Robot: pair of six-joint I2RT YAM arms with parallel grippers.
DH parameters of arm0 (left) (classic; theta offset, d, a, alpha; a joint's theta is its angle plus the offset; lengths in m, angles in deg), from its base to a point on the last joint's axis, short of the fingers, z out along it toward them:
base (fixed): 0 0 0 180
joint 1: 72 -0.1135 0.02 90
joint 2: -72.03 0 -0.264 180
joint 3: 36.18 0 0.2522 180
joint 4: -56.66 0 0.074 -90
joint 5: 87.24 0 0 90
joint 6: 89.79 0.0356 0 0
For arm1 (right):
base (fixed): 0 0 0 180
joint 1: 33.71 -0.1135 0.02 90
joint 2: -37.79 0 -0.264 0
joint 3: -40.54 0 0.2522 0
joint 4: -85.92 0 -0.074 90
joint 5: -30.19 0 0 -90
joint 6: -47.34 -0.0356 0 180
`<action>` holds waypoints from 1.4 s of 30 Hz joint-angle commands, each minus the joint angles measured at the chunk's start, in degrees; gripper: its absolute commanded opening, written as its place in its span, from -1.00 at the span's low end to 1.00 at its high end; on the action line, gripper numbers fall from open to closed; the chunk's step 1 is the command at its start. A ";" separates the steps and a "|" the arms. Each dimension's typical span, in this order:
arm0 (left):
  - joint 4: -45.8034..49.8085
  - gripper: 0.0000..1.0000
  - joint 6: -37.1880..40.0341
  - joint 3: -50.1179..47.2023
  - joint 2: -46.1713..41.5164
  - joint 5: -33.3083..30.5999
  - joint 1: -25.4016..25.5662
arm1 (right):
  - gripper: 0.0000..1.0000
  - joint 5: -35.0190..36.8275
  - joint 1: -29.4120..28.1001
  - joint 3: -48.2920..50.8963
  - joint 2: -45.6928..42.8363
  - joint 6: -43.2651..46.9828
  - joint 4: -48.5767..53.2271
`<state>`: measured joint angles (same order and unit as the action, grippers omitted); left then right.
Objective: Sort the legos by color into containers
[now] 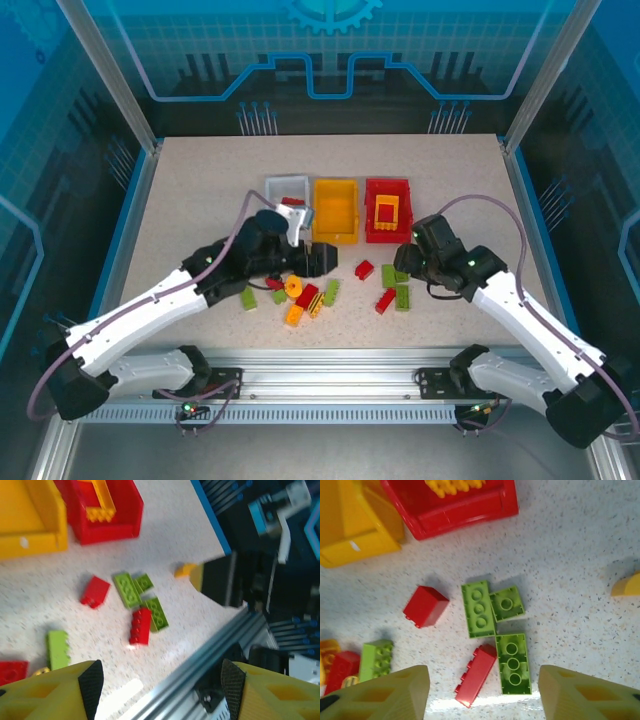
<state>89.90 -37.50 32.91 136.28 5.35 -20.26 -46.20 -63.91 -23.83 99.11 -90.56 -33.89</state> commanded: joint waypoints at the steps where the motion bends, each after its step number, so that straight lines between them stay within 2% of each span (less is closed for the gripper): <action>1: -5.62 0.36 -4.43 -3.75 0.02 -2.26 3.71 | 0.27 -3.82 0.56 3.59 3.40 1.83 1.24; 6: -9.19 0.36 -5.87 -5.66 2.32 -4.82 8.18 | 0.45 -3.73 0.84 4.13 9.30 6.23 -3.74; 13: -8.69 0.36 -5.68 -4.35 4.42 -6.86 9.78 | 0.31 -4.37 2.17 2.80 16.59 10.33 -6.12; 20: -8.44 0.36 -5.03 -4.86 3.34 -8.33 9.78 | 0.34 -5.10 1.50 7.51 14.23 6.16 -6.21; 25: -8.11 0.36 -5.26 -4.51 3.33 -8.13 9.87 | 0.07 -3.39 1.49 9.27 10.73 3.52 -3.78; 27: -7.97 0.36 -5.20 -4.48 3.04 -8.32 9.86 | 0.05 -4.76 1.13 10.20 9.21 3.36 -3.18; 33: -7.97 0.36 -4.96 -4.60 3.16 -8.32 9.86 | 0.05 -6.05 -2.09 13.50 6.07 1.85 -2.08; 42: -8.72 0.36 -4.48 -4.25 3.91 -7.64 10.15 | 0.17 -6.78 -3.53 13.56 12.78 3.05 -5.81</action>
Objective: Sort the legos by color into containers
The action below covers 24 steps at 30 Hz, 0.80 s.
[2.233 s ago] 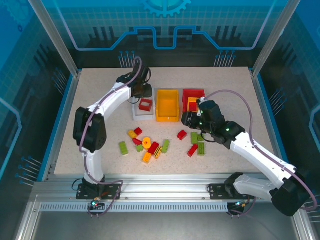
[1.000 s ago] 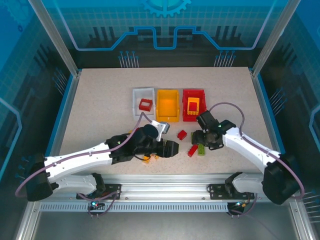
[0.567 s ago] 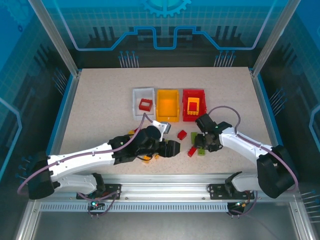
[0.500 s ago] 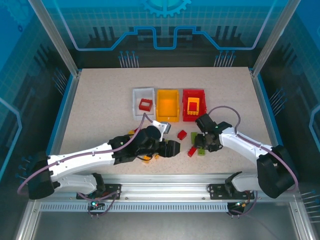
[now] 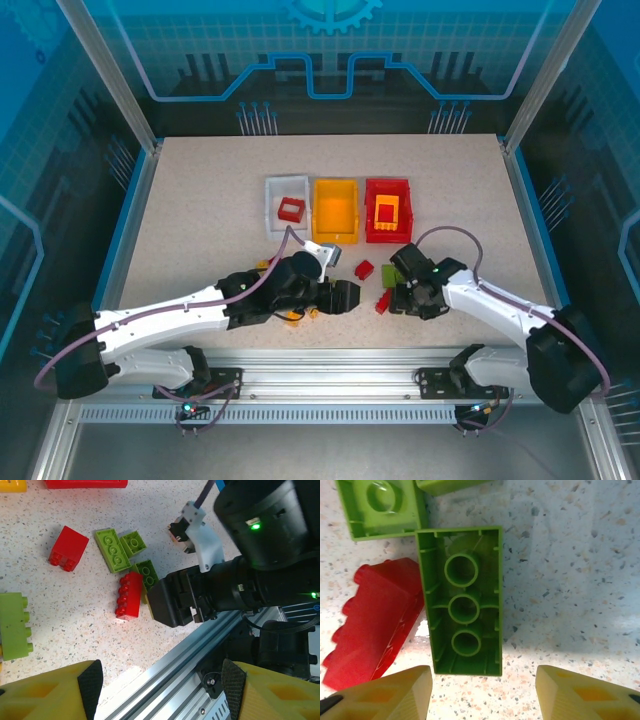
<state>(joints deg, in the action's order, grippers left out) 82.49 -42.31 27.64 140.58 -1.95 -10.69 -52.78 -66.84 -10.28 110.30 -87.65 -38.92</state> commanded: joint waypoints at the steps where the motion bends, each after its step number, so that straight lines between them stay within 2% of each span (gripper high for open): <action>1: -1.39 0.36 0.31 0.93 -0.44 -0.30 0.60 | 0.17 0.01 -0.50 -0.36 2.50 0.36 -1.18; 8: -1.66 0.36 0.32 0.80 -0.26 -0.21 0.74 | 0.02 2.26 1.92 -3.14 7.03 2.38 -2.88; 14: -1.80 0.36 0.42 0.57 -0.31 -0.47 0.82 | -0.33 2.46 3.15 -4.36 9.23 3.82 -3.15; 17: -1.39 0.36 0.29 0.63 -1.36 -1.73 0.89 | -0.50 4.26 3.07 -3.69 6.25 2.93 -1.51; 21: 2.79 0.37 -0.17 1.65 -5.27 -8.04 0.97 | -0.54 9.04 1.67 -4.86 -2.09 2.21 3.92; 24: 13.24 0.42 -1.23 6.76 -6.70 -16.93 0.73 | -0.53 9.93 -1.77 -8.84 -4.58 3.71 4.15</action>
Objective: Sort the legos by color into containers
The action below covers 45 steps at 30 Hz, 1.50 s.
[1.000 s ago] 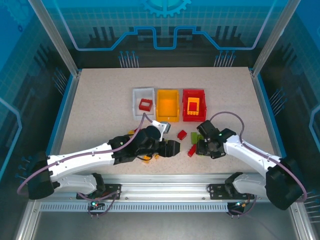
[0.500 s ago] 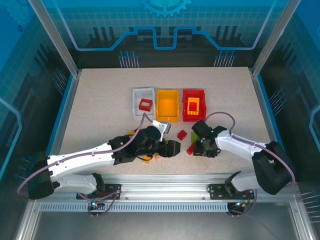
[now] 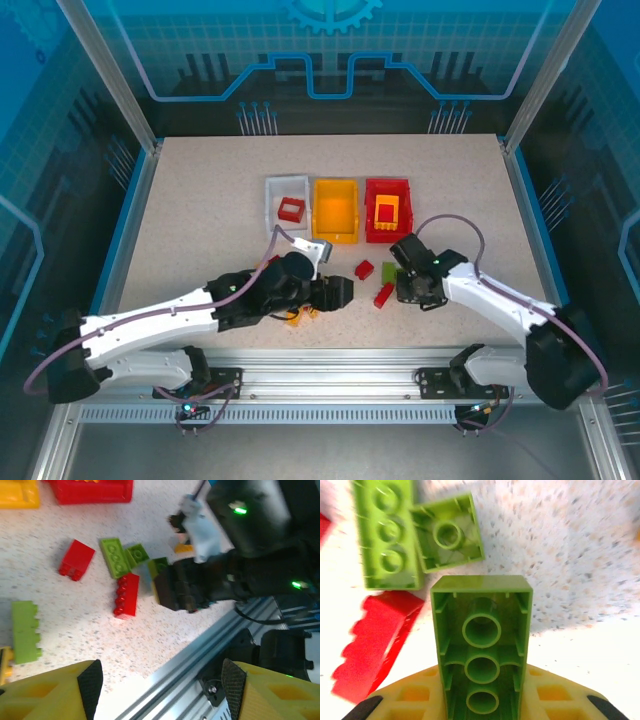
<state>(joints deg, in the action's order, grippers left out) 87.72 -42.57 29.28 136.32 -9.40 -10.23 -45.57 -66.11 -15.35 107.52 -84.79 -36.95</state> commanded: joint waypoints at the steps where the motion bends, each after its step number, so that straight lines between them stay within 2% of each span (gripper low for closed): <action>1: 13.38 0.46 -1.87 7.49 -2.17 -12.81 -0.28 | -0.53 1.40 -3.27 -6.02 -0.63 1.70 1.16; 4: 21.52 0.48 -1.69 12.35 -0.53 -15.50 -4.06 | -0.55 -2.24 -5.21 -16.19 7.85 3.61 -1.19; 8: 22.57 0.48 -1.68 14.13 0.48 -9.68 -13.31 | -0.57 -5.52 -6.02 -32.28 22.83 4.59 -1.84; 11: 20.44 0.48 -1.29 14.26 0.57 -7.52 -17.01 | -0.55 -4.79 -5.21 -45.13 34.25 4.91 1.18; 16: 18.92 0.48 -0.98 14.93 2.16 -5.40 -18.09 | -0.54 -7.85 -1.96 -61.70 49.75 3.40 5.18; 22: 17.99 0.47 -1.52 12.80 1.51 -3.94 -18.03 | -0.53 -10.55 0.22 -71.76 60.58 3.14 6.63; 24: 17.75 0.47 -1.58 12.08 0.91 -3.66 -18.07 | -0.47 -10.22 0.44 -73.76 62.17 3.53 7.21; 27: 17.79 0.47 -1.76 11.42 0.46 -3.22 -18.09 | -0.24 -10.55 0.67 -75.53 63.03 3.96 7.90; 32: 17.20 0.46 -2.51 9.87 0.42 -2.35 -18.07 | 0.01 -9.96 0.26 -74.80 59.80 4.26 7.54; 39: 17.53 0.44 -3.62 8.77 0.33 -2.37 -18.09 | -0.03 -6.63 -0.94 -70.70 51.66 3.09 7.16; 45: 20.86 0.42 -3.47 8.82 1.33 -2.05 -18.10 | -0.15 -1.04 -3.87 -60.69 37.58 4.04 2.08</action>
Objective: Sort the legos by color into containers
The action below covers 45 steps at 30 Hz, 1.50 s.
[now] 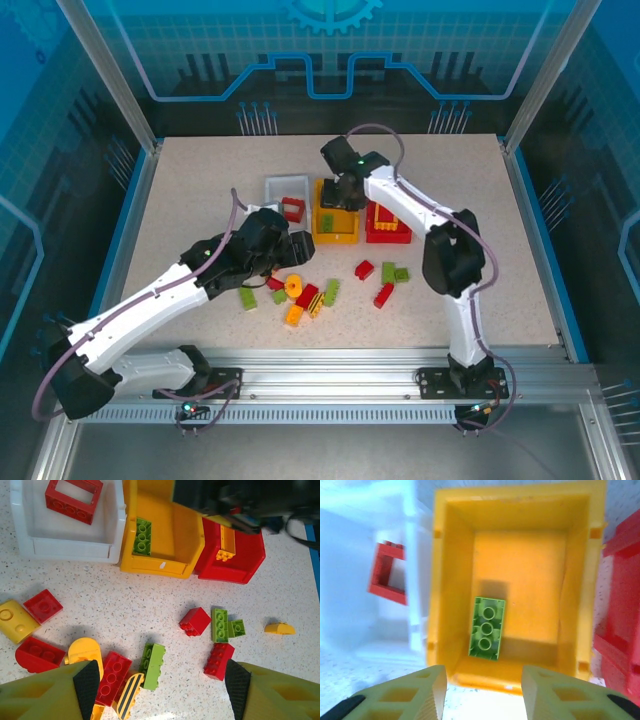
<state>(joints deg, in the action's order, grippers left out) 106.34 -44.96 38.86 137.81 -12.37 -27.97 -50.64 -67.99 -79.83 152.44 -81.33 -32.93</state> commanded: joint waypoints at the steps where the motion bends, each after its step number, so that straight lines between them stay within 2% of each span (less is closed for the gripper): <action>1: 2.09 0.39 -0.40 -0.94 0.26 2.15 -0.35 | -0.16 5.58 -2.85 7.85 -11.21 0.94 -4.30; 5: -3.81 0.32 4.67 -1.19 4.69 11.28 0.33 | -0.16 9.16 -5.08 29.88 -29.85 0.13 -15.22; 8: -6.84 0.32 12.16 1.73 12.17 12.60 3.98 | -0.12 9.48 -5.31 47.11 -45.56 -1.51 -19.56; 12: -8.62 0.36 22.42 7.93 24.21 13.12 7.78 | -0.06 8.46 -5.31 61.87 -63.74 -4.38 -13.53; 15: -8.25 0.42 26.46 12.75 32.67 11.34 8.88 | 0.05 7.65 -5.27 67.24 -75.56 -7.65 -6.06; 19: -7.15 0.50 29.32 17.78 40.83 8.33 8.99 | 0.19 6.84 -5.24 70.31 -86.54 -10.66 0.12; 22: -6.84 0.53 31.02 20.44 44.86 6.05 9.01 | 0.23 5.57 -5.25 71.07 -89.41 -11.50 1.46; 28: -6.65 0.52 32.60 24.48 50.89 5.24 8.58 | 0.23 4.04 -5.26 70.32 -86.81 -11.44 1.09; 31: -6.98 0.40 32.34 25.53 52.92 5.12 7.94 | 0.22 3.66 -5.26 70.38 -85.95 -11.36 -0.14; 38: -9.04 -0.06 31.29 25.71 54.16 6.66 6.97 | 0.21 3.05 -5.26 70.23 -84.93 -11.25 -0.41; 41: -10.94 -0.26 30.39 23.37 51.87 6.57 7.02 | 0.21 3.44 -5.26 70.04 -85.12 -10.94 -0.12; 45: -10.95 -0.30 27.45 18.88 43.91 3.55 6.95 | 0.20 3.00 -5.16 69.96 -84.55 -9.75 -1.41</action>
<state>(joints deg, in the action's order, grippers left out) 95.48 -14.93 60.14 188.87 -6.47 -21.07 -46.83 -73.30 -9.58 67.68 -91.93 -33.23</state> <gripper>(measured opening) 0.362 0.602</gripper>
